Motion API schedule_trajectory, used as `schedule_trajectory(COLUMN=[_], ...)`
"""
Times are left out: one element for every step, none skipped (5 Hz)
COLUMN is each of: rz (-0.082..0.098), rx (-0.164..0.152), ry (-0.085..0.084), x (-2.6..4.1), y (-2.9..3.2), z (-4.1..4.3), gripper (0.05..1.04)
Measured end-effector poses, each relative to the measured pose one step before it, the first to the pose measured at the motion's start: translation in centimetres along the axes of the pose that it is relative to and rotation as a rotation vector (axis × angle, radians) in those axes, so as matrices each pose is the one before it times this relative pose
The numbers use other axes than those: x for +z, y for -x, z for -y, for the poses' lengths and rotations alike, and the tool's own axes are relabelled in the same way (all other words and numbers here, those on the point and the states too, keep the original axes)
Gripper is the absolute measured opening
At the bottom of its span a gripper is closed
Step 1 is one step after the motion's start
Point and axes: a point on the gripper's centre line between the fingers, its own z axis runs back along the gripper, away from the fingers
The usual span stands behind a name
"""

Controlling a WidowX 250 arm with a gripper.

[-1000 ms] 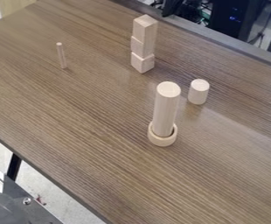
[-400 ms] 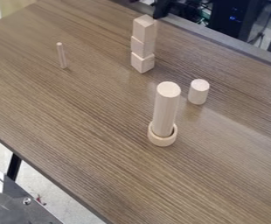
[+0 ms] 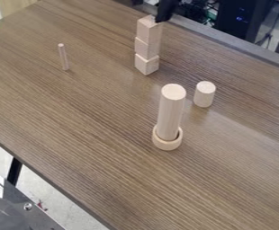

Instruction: Move the cube to the right

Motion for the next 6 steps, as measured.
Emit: schedule_trajectory(rz=[-0.0250,-0.0201,-0.0072,0.0179,0.0176,0.0319], rx=[-0.0148,-0.0065,-0.0015,0.0075,0.0052,0.0225], ry=[-0.0015,0.0051,0.0023,0.0018,0.0105,0.0351], x=[-1.243,-0.703,-0.633,0.225,0.509,1.044], y=[0.372,0.299,0.162,0.259,0.410,0.307], z=[0.183,0.268,0.099,0.132,0.066,-0.538], gripper=[0.999,0.999,0.959,0.686,0.552,0.552])
